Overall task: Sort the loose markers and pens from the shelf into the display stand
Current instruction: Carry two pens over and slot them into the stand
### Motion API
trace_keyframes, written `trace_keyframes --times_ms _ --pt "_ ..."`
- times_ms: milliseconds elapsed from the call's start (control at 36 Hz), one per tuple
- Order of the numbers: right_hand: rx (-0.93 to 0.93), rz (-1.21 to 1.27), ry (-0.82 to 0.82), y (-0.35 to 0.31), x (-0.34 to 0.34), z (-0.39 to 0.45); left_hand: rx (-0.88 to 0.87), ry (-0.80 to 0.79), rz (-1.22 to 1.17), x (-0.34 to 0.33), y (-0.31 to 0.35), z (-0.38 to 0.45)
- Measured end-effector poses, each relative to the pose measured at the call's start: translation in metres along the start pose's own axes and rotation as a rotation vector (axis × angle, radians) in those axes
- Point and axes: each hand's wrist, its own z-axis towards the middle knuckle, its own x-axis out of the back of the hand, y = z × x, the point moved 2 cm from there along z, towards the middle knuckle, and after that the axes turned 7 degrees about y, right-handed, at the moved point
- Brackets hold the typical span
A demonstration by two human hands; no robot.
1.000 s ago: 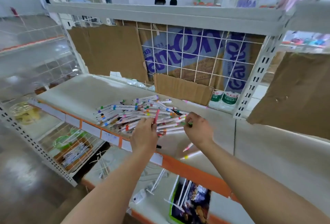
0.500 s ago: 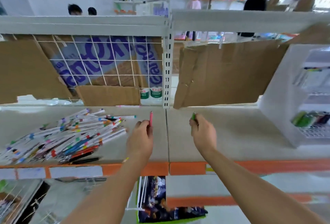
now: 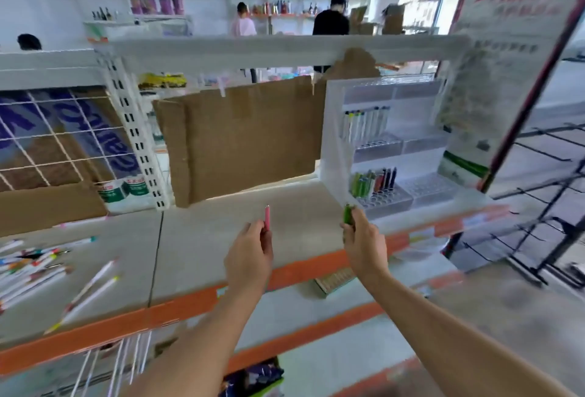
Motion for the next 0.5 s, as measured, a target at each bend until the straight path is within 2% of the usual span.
trace_keyframes --times_ms 111,278,500 --pt "-0.039 -0.071 0.122 0.039 0.03 0.012 -0.037 -0.068 -0.033 -0.033 0.04 -0.006" --pt "-0.105 -0.053 0.231 0.082 0.06 0.037 -0.099 -0.133 -0.086 -0.079 0.085 0.003" --pt "-0.123 -0.084 0.334 0.108 0.071 0.088 -0.186 -0.171 -0.209 -0.135 0.111 0.042"
